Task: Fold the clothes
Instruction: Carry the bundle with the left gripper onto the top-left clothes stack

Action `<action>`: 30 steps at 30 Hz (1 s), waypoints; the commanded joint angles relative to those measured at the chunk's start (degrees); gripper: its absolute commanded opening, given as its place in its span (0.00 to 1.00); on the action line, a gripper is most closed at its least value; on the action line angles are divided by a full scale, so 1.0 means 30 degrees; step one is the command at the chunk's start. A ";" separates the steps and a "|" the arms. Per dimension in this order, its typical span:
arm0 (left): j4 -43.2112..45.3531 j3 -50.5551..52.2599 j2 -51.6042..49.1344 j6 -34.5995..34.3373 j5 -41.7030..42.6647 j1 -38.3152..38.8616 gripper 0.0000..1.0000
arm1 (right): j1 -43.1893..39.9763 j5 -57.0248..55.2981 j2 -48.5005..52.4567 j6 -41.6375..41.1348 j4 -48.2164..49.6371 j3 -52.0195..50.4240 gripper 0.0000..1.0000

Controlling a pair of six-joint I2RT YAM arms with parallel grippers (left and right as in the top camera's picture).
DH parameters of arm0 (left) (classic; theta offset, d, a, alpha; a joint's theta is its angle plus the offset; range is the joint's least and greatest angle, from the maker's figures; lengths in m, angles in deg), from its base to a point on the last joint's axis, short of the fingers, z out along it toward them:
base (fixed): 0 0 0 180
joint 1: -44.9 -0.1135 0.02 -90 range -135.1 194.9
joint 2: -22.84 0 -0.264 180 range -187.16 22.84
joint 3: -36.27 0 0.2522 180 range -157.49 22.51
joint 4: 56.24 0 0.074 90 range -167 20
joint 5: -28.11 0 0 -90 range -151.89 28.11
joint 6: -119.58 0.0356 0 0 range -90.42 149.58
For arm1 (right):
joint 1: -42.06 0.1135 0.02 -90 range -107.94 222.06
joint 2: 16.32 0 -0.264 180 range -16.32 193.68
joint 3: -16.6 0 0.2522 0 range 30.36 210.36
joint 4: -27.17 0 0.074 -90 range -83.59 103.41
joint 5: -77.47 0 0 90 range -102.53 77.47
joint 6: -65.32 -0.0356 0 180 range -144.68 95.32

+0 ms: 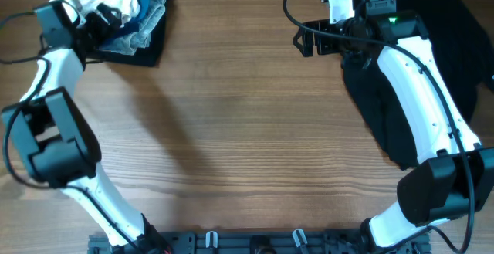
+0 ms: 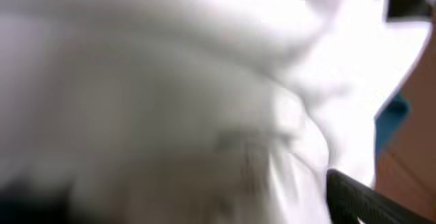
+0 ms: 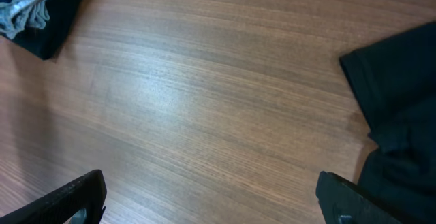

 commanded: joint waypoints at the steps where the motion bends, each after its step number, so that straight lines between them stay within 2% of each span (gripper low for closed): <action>1: -0.2681 0.0189 0.3366 0.1712 -0.0175 -0.0291 1.00 | -0.0007 -0.0102 0.0204 0.0109 0.0168 -0.0168 1.00; 6: -0.6717 0.0189 0.6229 0.3009 -0.0160 -0.0291 1.00 | -0.0007 -0.0102 0.0204 0.0124 0.0182 -0.0168 1.00; 10: -0.8021 0.0189 0.6929 0.4138 -0.0168 -0.0291 1.00 | -0.0007 -0.0102 0.0204 0.0109 0.0488 -0.0168 1.00; 21: -0.7876 0.0189 0.6929 0.7555 -0.0160 -0.0262 1.00 | -0.0007 -0.0102 0.0204 0.0087 0.1355 -0.0168 1.00; 30: -0.6288 0.0189 0.6929 0.7621 -0.0153 -0.0255 1.00 | -0.0007 -0.0109 0.0204 0.0095 0.3147 -0.0168 1.00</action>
